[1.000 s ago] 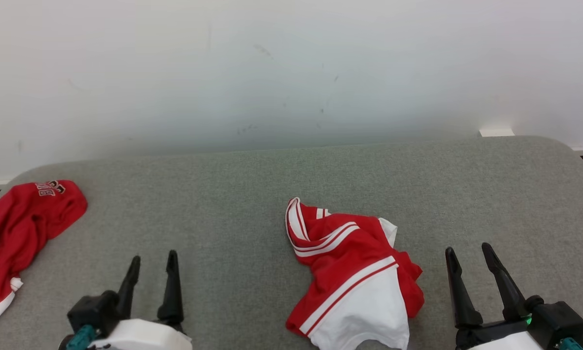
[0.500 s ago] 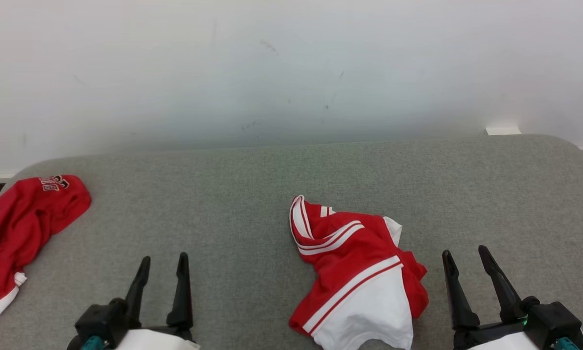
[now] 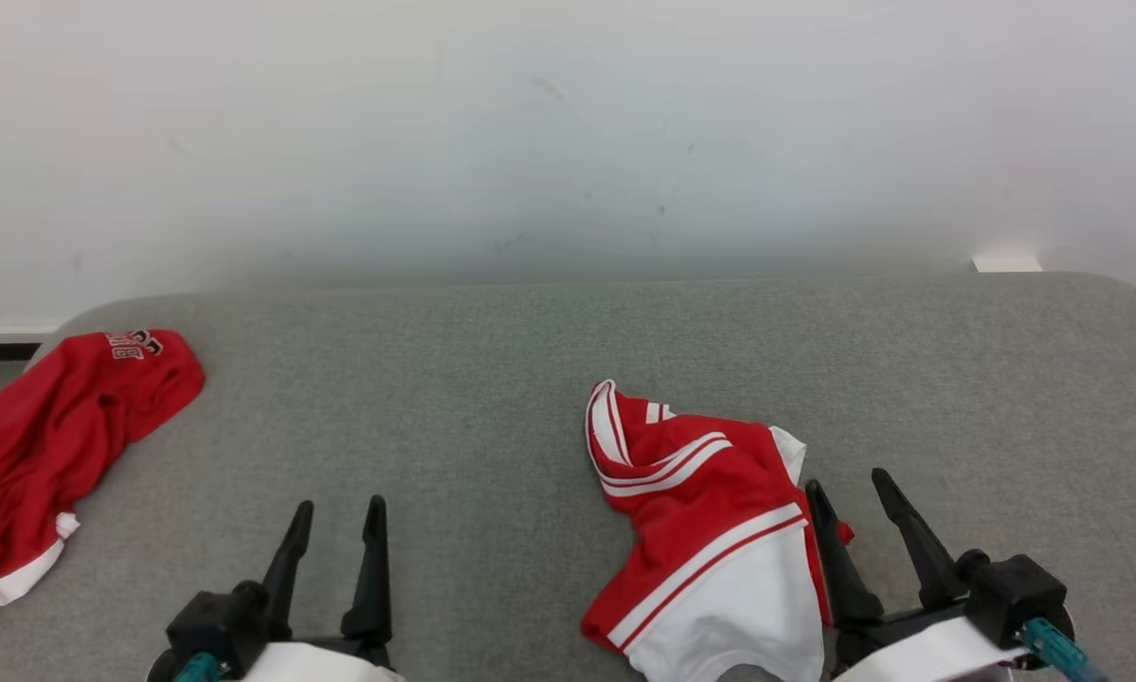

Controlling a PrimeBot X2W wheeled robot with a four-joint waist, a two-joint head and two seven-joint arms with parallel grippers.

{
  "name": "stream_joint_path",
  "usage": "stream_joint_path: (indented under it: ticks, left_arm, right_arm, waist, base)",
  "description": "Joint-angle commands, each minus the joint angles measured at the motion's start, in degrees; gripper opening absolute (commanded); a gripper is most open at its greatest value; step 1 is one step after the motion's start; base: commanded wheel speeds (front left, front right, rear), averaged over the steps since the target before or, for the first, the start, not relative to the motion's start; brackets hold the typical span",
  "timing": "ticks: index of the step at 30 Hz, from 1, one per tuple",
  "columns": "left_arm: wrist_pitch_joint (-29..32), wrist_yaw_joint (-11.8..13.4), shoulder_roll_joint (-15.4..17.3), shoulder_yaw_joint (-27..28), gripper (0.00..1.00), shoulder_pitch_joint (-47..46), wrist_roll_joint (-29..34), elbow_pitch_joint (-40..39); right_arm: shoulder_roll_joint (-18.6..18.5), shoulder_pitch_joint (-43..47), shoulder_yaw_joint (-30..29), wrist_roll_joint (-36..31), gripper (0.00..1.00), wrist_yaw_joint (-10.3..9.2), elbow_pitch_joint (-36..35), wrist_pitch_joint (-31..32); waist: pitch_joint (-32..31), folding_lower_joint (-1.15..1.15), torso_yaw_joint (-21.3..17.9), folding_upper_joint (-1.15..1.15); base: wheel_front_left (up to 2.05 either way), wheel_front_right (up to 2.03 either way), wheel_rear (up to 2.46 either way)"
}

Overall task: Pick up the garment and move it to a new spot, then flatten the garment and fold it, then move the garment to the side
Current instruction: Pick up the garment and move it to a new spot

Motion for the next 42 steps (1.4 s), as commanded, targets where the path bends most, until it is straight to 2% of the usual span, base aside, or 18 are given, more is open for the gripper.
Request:
stream_joint_path:
  ticks: [1, 4, 7, 9, 15, 19, 22, 23, 25, 30, 35, 42]
  left_arm:
    - [-0.03, -0.3, -0.03, 0.21, 1.0, -0.34, 0.64, 0.36]
    - [-0.03, -0.44, -0.16, 0.2, 1.0, -0.61, 0.63, 0.73]
    - [-0.03, -0.63, -0.32, 0.23, 1.0, -0.66, 0.0, 1.24]
    - [-0.03, -0.65, -0.36, 0.09, 1.0, -0.7, -0.14, 1.69]
    - [-0.03, -0.68, -0.46, -0.15, 1.0, -0.88, -0.26, 2.45]
    - [-0.02, -0.65, -0.48, -0.6, 1.0, -0.65, -0.51, 2.59]
    - [-0.02, -0.39, -0.48, -0.51, 1.0, -0.12, -0.62, 2.61]
    - [-0.03, -0.28, -0.5, -0.57, 1.0, -0.05, -0.67, 2.6]
    - [-0.03, -0.1, -0.5, -0.71, 1.0, 0.13, -0.8, 2.53]
    - [-0.03, -0.1, -0.5, -0.76, 1.0, 0.24, -0.85, 2.68]
    - [-0.02, 0.04, -0.5, -0.19, 1.0, 0.71, -0.96, 2.67]
    - [-0.03, -0.14, -0.5, -0.37, 1.0, 0.02, -0.37, 2.01]
  right_arm:
    - [-0.23, -1.74, 1.25, 2.78, 1.0, -0.12, 1.19, 1.14]
    - [-2.34, -5.55, 5.13, 4.98, 1.0, -0.13, 3.99, 4.65]
    - [-2.9, -9.02, 7.55, 9.42, 1.0, -0.12, 6.92, 10.11]
    - [-4.8, -11.73, 8.64, 10.14, 1.0, -0.13, 9.12, 14.11]
    - [-6.5, -17.14, 10.82, 12.99, 1.0, -0.12, 15.06, 27.09]
    - [-7.81, -18.44, 13.34, 15.21, 1.0, -0.12, 16.15, 34.84]
    - [-9.26, -17.97, 14.16, 16.53, 1.0, -0.12, 15.04, 37.96]
    - [-9.66, -17.72, 14.05, 16.68, 0.9, -0.12, 14.66, 38.11]
    - [-9.96, -17.05, 13.91, 16.57, 0.0, -0.12, 14.0, 38.11]
    - [-10.76, -16.79, 12.71, 15.5, 0.0, -0.12, 12.18, 36.43]
    - [-9.49, -17.99, 10.22, 15.41, 0.0, -0.12, 8.69, 33.78]
    - [-11.67, -19.96, -0.09, 14.52, 0.0, -0.12, 5.6, 31.09]
  waist:
    - [0.32, 0.0, 0.88, 0.0]
    - [0.68, 0.0, 2.37, 0.0]
    - [0.78, 0.0, 3.9, 0.0]
    - [0.89, 0.0, 4.96, 0.0]
    - [0.32, 0.0, 7.94, 0.0]
    - [-0.18, 0.0, 9.71, 0.0]
    - [-0.39, 0.0, 10.46, 0.0]
    - [-0.44, 0.0, 10.64, 0.0]
    - [-0.5, 0.0, 10.89, 0.0]
    - [-0.62, 0.0, 11.11, 0.0]
    - [-0.96, 0.0, 10.2, 0.0]
    - [0.01, 0.0, 6.91, 0.0]
  base:
    - [0.0, 0.0, 0.0]
    - [0.0, 0.0, 0.0]
    - [0.0, 0.0, 0.0]
    - [0.0, 0.0, 0.0]
    - [0.0, 0.0, 0.0]
    - [0.0, 0.0, 0.0]
    - [0.0, 0.0, 0.0]
    - [0.0, 0.0, 0.0]
    - [0.0, 0.0, 0.0]
    - [0.0, 0.0, 0.0]
    - [0.0, 0.0, 0.0]
    - [0.0, 0.0, 0.0]
